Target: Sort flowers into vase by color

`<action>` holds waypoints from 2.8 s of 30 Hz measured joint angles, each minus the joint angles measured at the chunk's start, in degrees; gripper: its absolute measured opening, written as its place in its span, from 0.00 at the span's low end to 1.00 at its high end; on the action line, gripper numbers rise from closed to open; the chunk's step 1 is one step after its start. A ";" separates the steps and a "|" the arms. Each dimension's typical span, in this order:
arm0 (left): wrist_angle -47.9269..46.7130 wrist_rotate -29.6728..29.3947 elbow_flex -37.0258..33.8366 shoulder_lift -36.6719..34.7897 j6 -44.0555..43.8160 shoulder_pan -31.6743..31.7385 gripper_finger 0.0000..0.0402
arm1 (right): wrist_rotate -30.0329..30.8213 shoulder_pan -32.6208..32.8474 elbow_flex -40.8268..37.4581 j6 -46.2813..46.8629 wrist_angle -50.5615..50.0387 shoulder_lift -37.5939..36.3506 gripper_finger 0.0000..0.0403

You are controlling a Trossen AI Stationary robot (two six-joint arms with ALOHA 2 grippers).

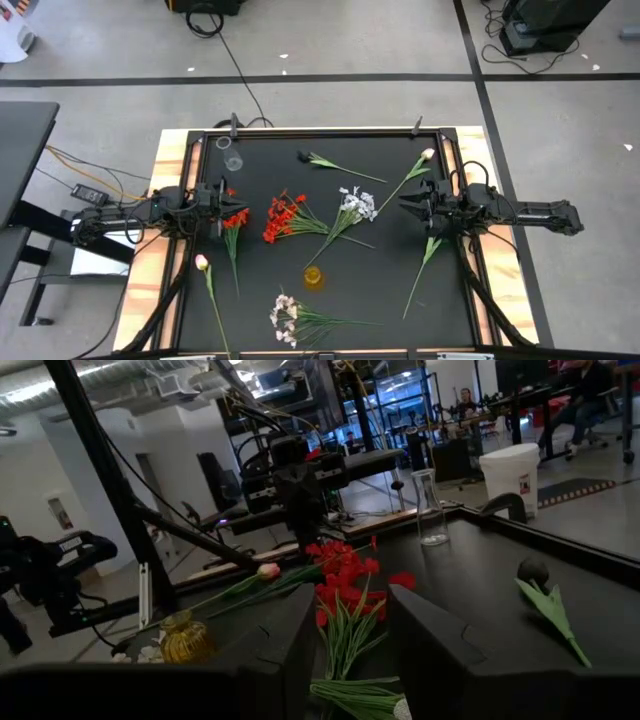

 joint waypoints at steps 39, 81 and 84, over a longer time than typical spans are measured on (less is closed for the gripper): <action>16.60 -24.53 2.65 -0.01 -20.78 0.04 0.05 | 29.04 -4.63 2.65 30.58 18.86 9.18 0.33; -19.00 2.23 34.39 32.34 -39.57 9.42 0.05 | 10.34 -12.68 51.20 39.57 0.24 61.52 0.59; -19.23 2.19 34.37 33.25 -41.31 8.26 0.05 | 10.55 -12.94 51.09 46.87 -11.75 61.55 0.57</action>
